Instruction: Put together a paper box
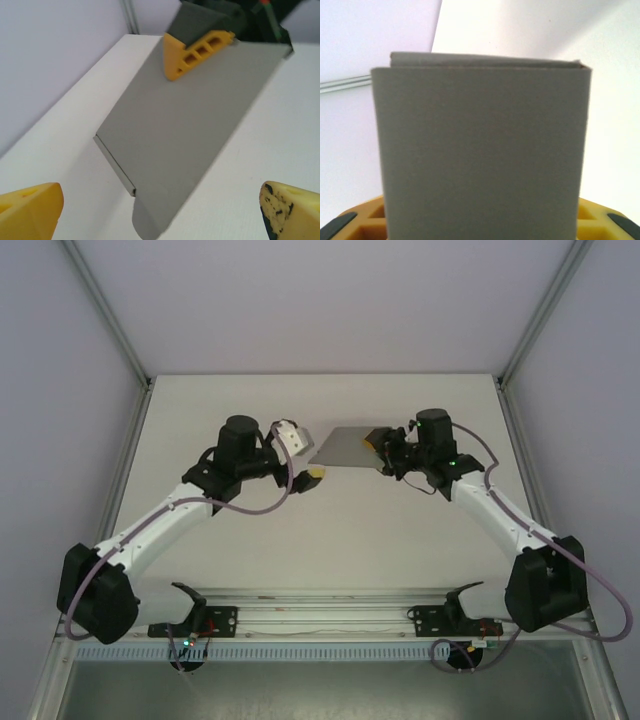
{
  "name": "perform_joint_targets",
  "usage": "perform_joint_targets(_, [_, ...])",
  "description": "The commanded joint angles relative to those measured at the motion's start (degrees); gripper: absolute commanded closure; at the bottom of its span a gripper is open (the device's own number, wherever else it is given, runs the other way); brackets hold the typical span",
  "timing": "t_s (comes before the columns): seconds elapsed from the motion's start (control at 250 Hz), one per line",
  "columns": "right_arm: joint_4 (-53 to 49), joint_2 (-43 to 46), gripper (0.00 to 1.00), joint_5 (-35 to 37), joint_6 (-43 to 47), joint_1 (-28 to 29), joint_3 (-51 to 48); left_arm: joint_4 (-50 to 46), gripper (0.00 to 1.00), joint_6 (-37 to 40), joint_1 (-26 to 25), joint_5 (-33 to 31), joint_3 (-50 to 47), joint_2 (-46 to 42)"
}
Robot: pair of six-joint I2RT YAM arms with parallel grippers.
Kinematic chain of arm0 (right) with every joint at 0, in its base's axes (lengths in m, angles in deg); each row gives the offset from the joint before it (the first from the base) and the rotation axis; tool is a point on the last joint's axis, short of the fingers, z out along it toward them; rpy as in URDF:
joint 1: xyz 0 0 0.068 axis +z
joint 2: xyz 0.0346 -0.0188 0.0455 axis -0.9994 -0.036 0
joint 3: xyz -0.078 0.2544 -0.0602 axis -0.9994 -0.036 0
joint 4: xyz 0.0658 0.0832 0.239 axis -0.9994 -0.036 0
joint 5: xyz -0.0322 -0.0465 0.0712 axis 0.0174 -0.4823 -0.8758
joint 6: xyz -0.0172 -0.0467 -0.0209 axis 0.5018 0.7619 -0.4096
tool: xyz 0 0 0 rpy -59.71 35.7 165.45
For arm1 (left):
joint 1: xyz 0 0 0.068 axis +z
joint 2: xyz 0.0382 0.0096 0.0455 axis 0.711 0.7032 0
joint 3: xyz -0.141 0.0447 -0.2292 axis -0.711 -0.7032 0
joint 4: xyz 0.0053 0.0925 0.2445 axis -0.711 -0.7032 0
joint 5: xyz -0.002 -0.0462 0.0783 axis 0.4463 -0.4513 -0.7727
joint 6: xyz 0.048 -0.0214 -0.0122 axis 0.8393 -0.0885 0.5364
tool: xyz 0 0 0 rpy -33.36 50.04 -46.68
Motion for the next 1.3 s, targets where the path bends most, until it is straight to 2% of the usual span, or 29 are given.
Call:
perform_joint_targets(0.0, [-3.31,0.27,0.61,-3.43,-5.66,-0.08,2.65,-5.79,0.00,14.04,-2.11,0.02,-0.99,-2.11])
perform_joint_targets(0.248, [0.23,0.31,0.62,-7.76,-13.46,-0.12,1.92,-9.18,0.00,22.32,-5.95,-7.16,0.75,0.32])
perform_joint_targets(0.5, [-0.05,-0.47,0.61,-11.56,-14.77,-0.01,2.19,-1.02,0.00,21.04,-6.97,-17.43,2.19,6.37])
perform_joint_targets(0.648, [1.65,-0.59,0.61,-12.73,-16.29,-0.03,1.08,2.53,0.03,19.36,-6.97,-16.93,3.53,8.77])
perform_joint_targets(0.724, [1.60,-0.98,0.60,-13.19,-16.39,0.13,1.11,6.41,0.08,18.02,-6.97,-16.53,2.95,9.16])
perform_joint_targets(0.851, [1.30,-2.39,0.59,-14.95,-15.57,0.28,1.55,9.05,0.24,17.90,-6.94,-15.13,2.23,9.53])
perform_joint_targets(1.083, [1.06,-3.24,0.55,-15.70,-14.44,0.39,2.57,6.26,0.53,18.97,-6.97,-15.04,3.67,10.37])
perform_joint_targets(1.295, [3.08,-2.47,0.46,-14.33,-14.62,0.28,1.15,4.49,0.62,19.57,-6.97,-15.68,4.14,11.11])
